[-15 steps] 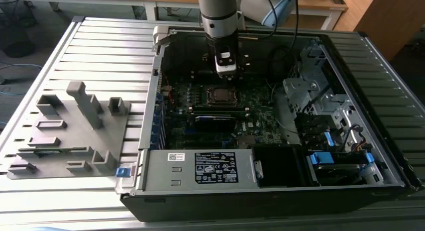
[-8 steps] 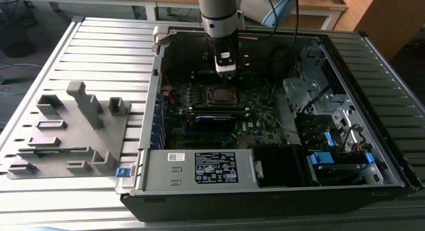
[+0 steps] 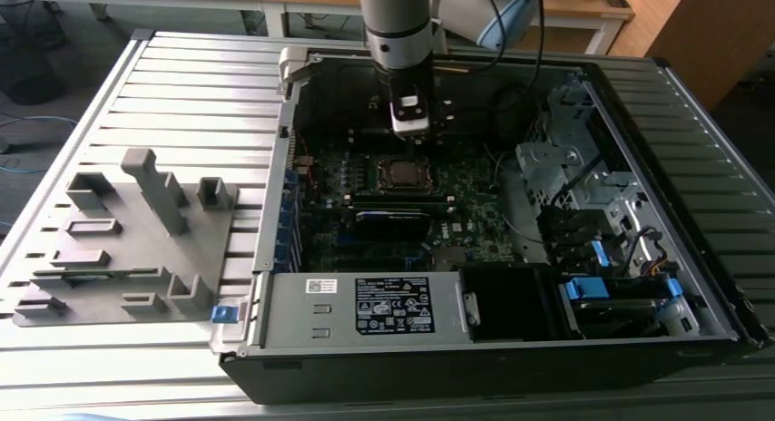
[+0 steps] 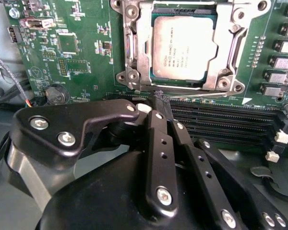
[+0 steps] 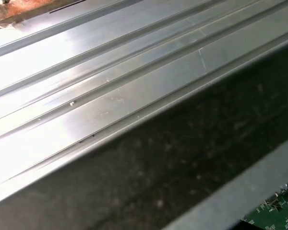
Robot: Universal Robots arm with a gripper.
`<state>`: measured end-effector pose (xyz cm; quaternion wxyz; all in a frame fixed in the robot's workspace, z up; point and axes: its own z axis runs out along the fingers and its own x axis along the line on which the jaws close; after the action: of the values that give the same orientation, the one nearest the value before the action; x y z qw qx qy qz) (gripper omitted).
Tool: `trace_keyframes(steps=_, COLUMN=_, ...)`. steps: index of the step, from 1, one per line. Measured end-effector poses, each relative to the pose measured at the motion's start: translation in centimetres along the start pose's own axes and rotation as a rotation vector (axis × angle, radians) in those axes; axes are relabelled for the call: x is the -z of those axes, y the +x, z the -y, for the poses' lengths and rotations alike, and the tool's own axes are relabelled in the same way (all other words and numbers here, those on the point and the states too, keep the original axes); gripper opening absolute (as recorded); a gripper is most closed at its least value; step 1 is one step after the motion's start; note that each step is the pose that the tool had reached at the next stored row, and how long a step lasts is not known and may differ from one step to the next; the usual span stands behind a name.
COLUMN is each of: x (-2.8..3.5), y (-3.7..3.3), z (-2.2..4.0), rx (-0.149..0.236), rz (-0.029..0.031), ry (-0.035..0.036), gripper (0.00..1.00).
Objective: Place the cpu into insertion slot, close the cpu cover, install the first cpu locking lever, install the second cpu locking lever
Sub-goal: 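Install the first cpu locking lever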
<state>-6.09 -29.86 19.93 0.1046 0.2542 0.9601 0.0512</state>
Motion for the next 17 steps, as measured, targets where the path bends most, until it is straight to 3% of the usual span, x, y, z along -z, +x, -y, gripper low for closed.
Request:
trace_keyframes(steps=3, x=-0.02, y=0.08, z=0.03, rx=-0.001, rz=0.0027, ry=-0.0047, gripper=0.11)
trace_keyframes(steps=12, x=-0.04, y=0.36, z=-0.08, rx=-0.008, rz=0.0008, ry=-0.0172, gripper=0.11)
trace_keyframes(steps=17, x=-0.09, y=0.38, z=-0.07, rx=-0.009, rz=0.0038, ry=-0.0198, gripper=0.11)
